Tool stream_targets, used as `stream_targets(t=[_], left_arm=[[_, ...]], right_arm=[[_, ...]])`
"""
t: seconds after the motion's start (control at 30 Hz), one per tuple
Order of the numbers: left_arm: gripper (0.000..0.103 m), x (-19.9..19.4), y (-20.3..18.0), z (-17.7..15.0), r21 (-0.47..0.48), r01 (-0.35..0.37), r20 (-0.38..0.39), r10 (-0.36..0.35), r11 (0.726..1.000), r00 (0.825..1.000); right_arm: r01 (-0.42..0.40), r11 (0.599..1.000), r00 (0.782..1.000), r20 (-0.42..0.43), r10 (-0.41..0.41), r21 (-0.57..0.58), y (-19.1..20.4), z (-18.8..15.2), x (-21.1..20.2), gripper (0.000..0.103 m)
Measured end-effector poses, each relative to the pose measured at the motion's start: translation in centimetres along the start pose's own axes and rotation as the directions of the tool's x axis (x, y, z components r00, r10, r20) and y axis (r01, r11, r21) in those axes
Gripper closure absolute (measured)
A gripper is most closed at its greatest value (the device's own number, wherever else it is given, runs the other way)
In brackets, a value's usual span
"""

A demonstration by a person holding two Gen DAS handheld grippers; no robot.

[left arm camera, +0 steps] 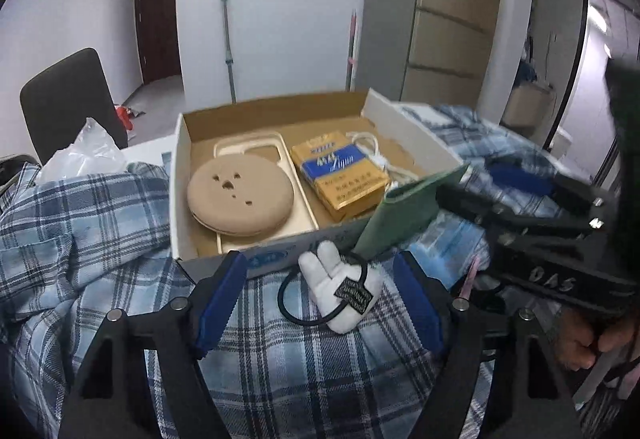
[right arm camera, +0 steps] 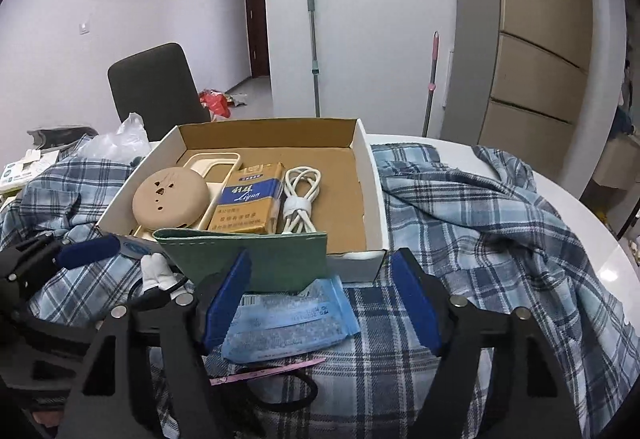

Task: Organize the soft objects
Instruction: 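Grasp the white glove-shaped clip with the left gripper while the right holds the packet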

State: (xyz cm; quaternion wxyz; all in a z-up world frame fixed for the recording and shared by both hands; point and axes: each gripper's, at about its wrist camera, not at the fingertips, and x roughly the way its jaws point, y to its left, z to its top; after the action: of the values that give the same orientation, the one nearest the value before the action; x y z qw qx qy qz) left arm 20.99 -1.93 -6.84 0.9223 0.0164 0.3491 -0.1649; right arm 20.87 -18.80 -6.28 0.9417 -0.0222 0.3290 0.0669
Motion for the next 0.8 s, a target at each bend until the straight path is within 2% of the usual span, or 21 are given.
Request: stream_targets(t=[0.1,0.23,0.3,0.33,0.53,0.63,0.67,0.73,0.8], left_arm=[[0.027,1.1,-0.7,0.0,0.037,-0.014,-0.059,0.017,0.999,0.998],[0.045,1.4,-1.6,-0.4,0.108,-0.043,-0.077,0.051,0.993,0.996],[0.056,1.5,-1.9,-0.5,0.127,-0.044,-0.085,0.055,0.991,0.995],[0.058,1.7,-1.9,-0.5,0.128,-0.037,-0.096,0.050,0.991,0.994],[0.060,2.7,-1.2,-0.6,0.093,0.028,-0.155,-0.014,0.995,0.988],[0.072,2.8,-1.6,-0.7,0.111,0.029,-0.164,-0.011,0.993,0.986],[0.074,2.8,-1.7,-0.7,0.116,0.035,-0.167,-0.016,0.993,0.986],[0.075,2.6,-1.8,-0.7,0.121,0.034,-0.160,-0.014,0.992,0.987],[0.075,1.9,-1.8,-0.7,0.122,-0.002,-0.117,0.016,0.993,0.993]], right_arm=[[0.001,1.000,1.000,-0.014,-0.001,0.003,-0.1,-0.1,0.3,0.031],[-0.006,1.000,1.000,-0.020,0.006,0.007,-0.2,-0.1,0.5,0.031],[-0.005,1.000,1.000,-0.018,0.005,0.001,-0.2,-0.1,0.6,0.031],[-0.007,1.000,1.000,-0.018,0.007,-0.004,-0.1,-0.1,0.6,0.031],[-0.014,1.000,1.000,-0.015,0.014,-0.019,0.2,-0.1,0.6,0.031],[-0.021,1.000,1.000,-0.018,0.021,-0.023,0.4,-0.2,0.6,0.031],[-0.023,0.999,1.000,-0.021,0.022,-0.025,0.4,-0.2,0.6,0.031],[-0.035,0.999,0.999,-0.028,0.034,-0.029,0.5,-0.2,0.7,0.031],[-0.061,0.998,0.998,-0.036,0.060,-0.032,0.6,-0.3,0.8,0.031]])
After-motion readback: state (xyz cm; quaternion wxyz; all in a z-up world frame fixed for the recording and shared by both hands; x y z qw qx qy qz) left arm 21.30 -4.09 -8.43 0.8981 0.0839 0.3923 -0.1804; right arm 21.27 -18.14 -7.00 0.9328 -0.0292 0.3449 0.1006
